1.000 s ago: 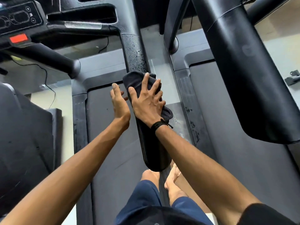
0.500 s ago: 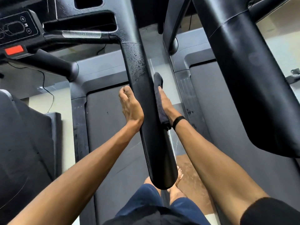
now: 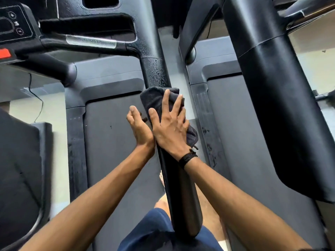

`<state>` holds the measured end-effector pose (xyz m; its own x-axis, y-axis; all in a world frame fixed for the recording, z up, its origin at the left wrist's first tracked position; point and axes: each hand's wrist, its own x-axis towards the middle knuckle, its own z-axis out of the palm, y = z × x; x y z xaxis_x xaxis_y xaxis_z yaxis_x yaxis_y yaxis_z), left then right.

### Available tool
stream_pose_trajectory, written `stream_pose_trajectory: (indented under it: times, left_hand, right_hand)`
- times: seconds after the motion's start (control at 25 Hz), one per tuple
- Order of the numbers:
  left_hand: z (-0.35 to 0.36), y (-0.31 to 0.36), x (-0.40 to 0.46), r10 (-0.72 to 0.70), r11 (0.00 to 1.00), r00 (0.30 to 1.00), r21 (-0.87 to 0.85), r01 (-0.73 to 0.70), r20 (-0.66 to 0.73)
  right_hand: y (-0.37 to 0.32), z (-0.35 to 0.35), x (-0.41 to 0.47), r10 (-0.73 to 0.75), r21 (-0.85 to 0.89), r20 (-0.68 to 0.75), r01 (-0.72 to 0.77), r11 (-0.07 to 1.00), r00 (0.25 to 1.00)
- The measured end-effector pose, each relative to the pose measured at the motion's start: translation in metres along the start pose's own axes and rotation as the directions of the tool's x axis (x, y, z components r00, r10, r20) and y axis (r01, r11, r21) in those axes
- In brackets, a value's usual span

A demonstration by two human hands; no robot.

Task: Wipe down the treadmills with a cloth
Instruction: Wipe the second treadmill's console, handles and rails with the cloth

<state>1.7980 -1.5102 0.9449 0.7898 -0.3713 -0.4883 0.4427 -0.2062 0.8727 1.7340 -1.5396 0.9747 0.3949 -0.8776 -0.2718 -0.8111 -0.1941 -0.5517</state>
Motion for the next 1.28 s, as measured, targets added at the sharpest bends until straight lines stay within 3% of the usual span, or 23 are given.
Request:
stream_pose_trajectory:
  times: [0.12,0.24,0.4,0.48,0.52,0.64,0.72,0.84,1.04,1.16,1.28]
  left_hand:
    - [0.023,0.03,0.029,0.045,0.998,0.998,0.049,-0.043,-0.033]
    - [0.04,0.037,0.036,0.076,0.992,0.997,0.104,-0.075,-0.001]
    - [0.042,0.038,0.031,0.127,0.953,0.989,0.286,-0.102,-0.071]
    - [0.043,0.041,0.028,0.162,0.923,0.985,0.362,-0.131,-0.055]
    - [0.043,0.041,0.027,0.164,0.917,0.985,0.377,-0.132,-0.055]
    - [0.042,0.04,0.03,0.152,0.919,0.986,0.377,-0.116,-0.067]
    - [0.041,0.039,0.029,0.143,0.927,0.988,0.358,-0.111,-0.065]
    - [0.039,0.036,0.028,0.108,0.948,0.993,0.307,-0.088,-0.047]
    - [0.038,0.032,0.036,0.055,0.966,0.995,0.257,-0.033,-0.078]
    - [0.039,0.032,0.033,0.119,0.939,0.991,0.331,-0.093,-0.059]
    - [0.041,0.036,0.03,0.175,0.9,0.984,0.411,-0.145,-0.037]
  right_hand:
    - [-0.019,-0.002,0.044,0.016,0.043,0.008,-0.016,0.999,1.0]
    - [-0.02,-0.01,0.091,0.116,0.235,0.06,-0.127,0.964,0.991]
    - [0.006,-0.011,0.141,0.192,0.56,0.241,-0.298,0.773,0.951]
    - [0.024,-0.006,0.132,0.211,0.645,0.376,-0.419,0.639,0.902]
    - [0.032,-0.003,0.12,0.213,0.645,0.407,-0.444,0.622,0.888]
    - [0.048,0.004,0.073,0.285,0.61,0.377,-0.468,0.64,0.881]
    - [0.045,0.003,0.039,0.239,0.56,0.258,-0.346,0.753,0.936]
    - [0.018,0.0,0.009,0.112,0.269,0.106,-0.137,0.953,0.988]
    - [-0.012,-0.008,0.062,-0.019,0.137,0.028,0.015,0.99,0.999]
    - [-0.021,-0.008,0.116,-0.001,0.211,0.042,-0.008,0.978,0.999]
    - [-0.012,-0.01,0.174,0.081,0.511,0.123,-0.133,0.85,0.989]
